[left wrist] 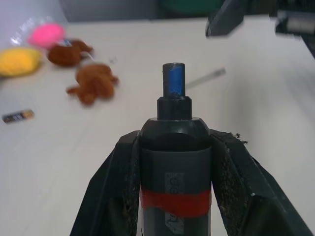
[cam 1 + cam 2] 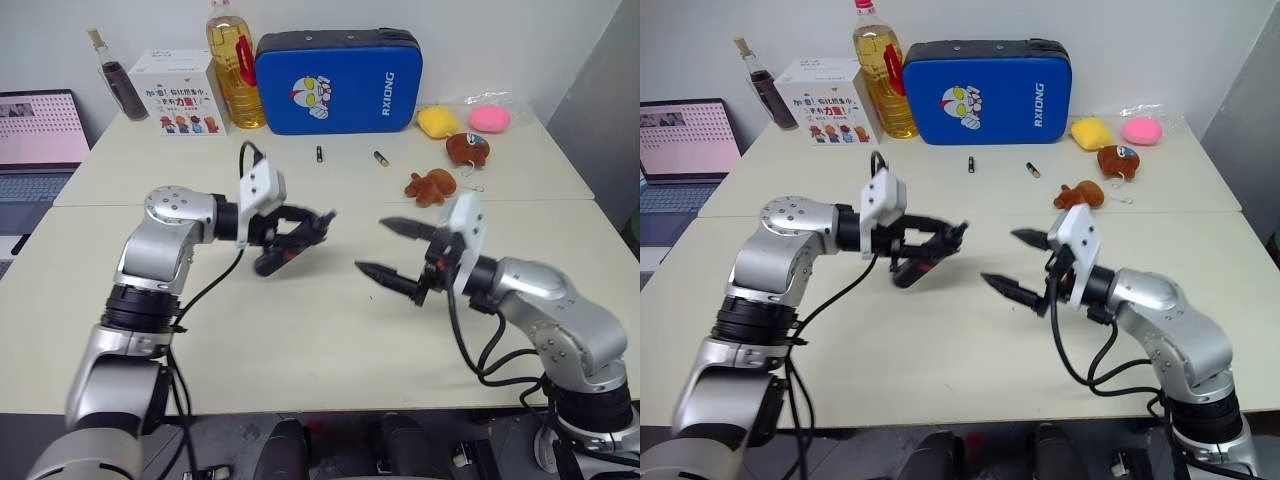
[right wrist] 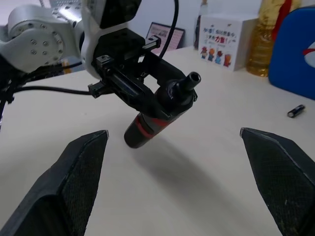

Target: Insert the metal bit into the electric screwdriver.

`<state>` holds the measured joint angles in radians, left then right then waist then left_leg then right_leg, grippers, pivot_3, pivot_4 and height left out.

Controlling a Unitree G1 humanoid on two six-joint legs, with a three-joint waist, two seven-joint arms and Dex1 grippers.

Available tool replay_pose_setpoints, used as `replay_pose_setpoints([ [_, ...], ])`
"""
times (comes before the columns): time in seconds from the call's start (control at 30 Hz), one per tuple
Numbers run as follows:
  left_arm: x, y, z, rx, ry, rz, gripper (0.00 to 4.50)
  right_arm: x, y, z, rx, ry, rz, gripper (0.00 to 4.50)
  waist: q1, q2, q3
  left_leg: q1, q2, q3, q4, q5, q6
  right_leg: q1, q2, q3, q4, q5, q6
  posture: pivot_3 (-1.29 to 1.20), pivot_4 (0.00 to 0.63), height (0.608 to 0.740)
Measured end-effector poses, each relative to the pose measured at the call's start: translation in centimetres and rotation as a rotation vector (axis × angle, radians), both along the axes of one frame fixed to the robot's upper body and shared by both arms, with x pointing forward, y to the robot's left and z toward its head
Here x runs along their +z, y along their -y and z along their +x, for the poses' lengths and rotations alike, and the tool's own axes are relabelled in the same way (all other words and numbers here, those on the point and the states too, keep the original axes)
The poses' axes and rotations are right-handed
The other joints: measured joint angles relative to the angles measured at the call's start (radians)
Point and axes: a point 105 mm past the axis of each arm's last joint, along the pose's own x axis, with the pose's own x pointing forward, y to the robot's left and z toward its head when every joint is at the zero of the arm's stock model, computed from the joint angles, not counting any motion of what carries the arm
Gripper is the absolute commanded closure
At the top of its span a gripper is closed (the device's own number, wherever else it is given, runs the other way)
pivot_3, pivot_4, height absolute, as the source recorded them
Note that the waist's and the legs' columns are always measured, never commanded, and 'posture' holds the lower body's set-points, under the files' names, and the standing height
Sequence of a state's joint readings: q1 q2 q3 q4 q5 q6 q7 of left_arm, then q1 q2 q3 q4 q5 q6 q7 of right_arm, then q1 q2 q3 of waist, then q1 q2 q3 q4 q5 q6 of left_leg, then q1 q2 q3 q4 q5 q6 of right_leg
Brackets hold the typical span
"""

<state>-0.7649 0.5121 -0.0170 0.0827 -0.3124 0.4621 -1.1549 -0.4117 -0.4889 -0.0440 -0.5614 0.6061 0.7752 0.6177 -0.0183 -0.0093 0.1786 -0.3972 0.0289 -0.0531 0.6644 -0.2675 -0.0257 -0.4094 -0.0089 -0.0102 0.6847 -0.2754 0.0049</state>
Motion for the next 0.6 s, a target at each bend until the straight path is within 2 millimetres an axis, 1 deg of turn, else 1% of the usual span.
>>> replay_pose_setpoints([
  [0.1,0.2,1.2,0.3,0.046,-0.009,-0.118,2.86,0.3,0.8,0.7,-0.044,0.001,-0.001,0.0,0.0,0.0,0.0,0.0,0.0,0.0,0.0,0.0,0.0,0.0,0.0,0.001,0.001,0.0,0.0,0.0,0.15,0.74],
  [0.2,-0.3,2.9,0.4,0.082,-0.031,-0.232,2.86,1.4,1.6,1.5,-0.085,0.03,0.011,0.0,0.001,0.0,0.0,0.0,0.0,0.001,0.0,0.0,0.0,0.0,0.0,0.001,0.001,0.0,0.0,0.0,0.15,0.74],
  [0.33,-0.9,4.1,1.1,0.171,-0.039,-0.372,2.86,1.6,2.1,1.9,-0.116,0.03,0.012,0.0,0.002,0.0,0.0,0.001,0.0,0.001,0.0,0.0,0.0,0.0,0.0,0.001,0.001,0.0,0.0,0.0,0.15,0.74],
  [0.43,-1.7,4.3,1.1,0.21,-0.028,-0.411,2.86,1.7,2.2,2.2,-0.125,0.029,0.016,0.0,0.001,0.0,0.0,0.001,0.0,0.002,0.0,0.0,0.0,0.0,0.0,0.002,0.001,0.0,0.0,0.0,0.15,0.74],
  [0.6,-4.4,3.5,1.0,0.301,-0.07,-0.432,2.86,1.1,2.2,2.9,-0.15,0.022,0.016,0.0,0.001,0.0,0.0,0.001,0.0,0.002,0.0,0.0,0.0,0.0,0.0,0.002,0.001,0.0,0.0,0.0,0.15,0.74],
])
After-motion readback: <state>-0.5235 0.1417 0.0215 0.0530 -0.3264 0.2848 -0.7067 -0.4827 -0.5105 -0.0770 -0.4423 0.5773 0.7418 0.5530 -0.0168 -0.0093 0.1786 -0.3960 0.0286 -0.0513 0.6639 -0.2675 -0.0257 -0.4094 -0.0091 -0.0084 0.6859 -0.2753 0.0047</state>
